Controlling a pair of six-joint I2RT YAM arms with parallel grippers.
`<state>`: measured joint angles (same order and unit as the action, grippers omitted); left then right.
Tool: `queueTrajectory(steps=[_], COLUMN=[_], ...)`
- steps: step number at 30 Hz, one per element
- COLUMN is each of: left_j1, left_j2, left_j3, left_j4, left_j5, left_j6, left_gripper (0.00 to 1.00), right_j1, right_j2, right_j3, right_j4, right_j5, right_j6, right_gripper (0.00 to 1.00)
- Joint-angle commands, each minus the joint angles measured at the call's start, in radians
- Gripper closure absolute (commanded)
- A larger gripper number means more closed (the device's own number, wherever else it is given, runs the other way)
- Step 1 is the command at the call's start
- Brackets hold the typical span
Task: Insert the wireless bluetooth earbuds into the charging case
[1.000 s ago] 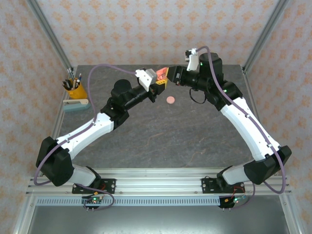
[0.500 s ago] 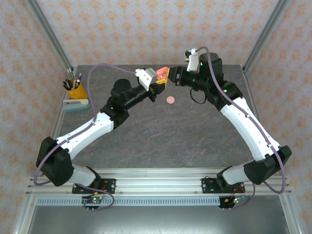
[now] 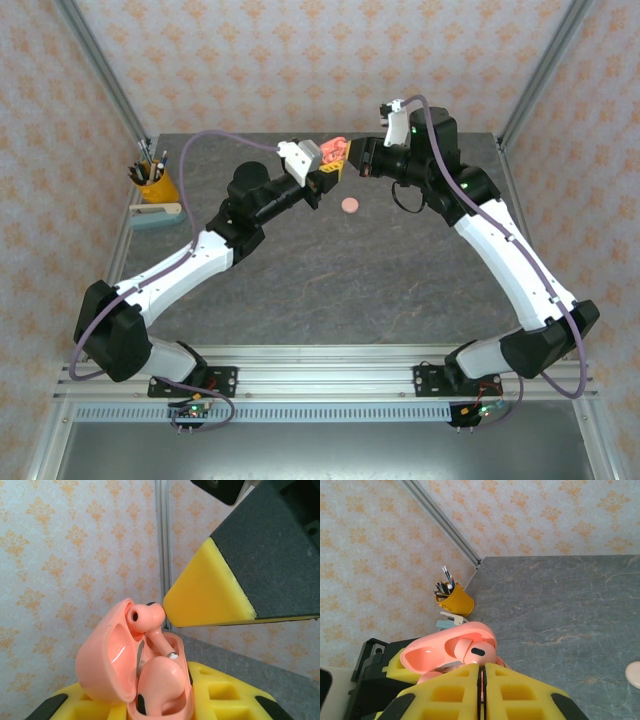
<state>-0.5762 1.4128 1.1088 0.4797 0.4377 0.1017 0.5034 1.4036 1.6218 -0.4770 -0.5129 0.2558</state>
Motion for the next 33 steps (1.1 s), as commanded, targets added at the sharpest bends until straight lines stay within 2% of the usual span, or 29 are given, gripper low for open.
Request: queueTrajectory(steps=[1,5,8,17,33], left_j1=[-0.009,-0.009,-0.010,-0.009,-0.009], left_j2=[-0.002,-0.005,-0.006,-0.008,0.003], left_j3=[0.026,0.025,0.025,0.026,0.046], left_j4=[0.030,0.030,0.031,0.031,-0.002], left_j5=[0.018,0.023,0.026,0.043,0.093], left_j6=[-0.008,-0.008,-0.008,-0.010,-0.008], left_gripper=[1.00,1.00,1.00,1.00,1.00], right_j1=[0.001,0.001,0.001,0.001,0.001], right_j2=[-0.005,-0.002,0.003,0.012,0.016], right_j3=[0.035,0.033,0.033,0.033,0.044], right_j4=[-0.028,-0.025,-0.019,0.000,0.021], right_j5=[0.028,0.025,0.024,0.017,-0.006], right_j6=[-0.029,-0.030,-0.025,-0.018,-0.007], right_gripper=[0.88,0.88,0.77,0.68,0.67])
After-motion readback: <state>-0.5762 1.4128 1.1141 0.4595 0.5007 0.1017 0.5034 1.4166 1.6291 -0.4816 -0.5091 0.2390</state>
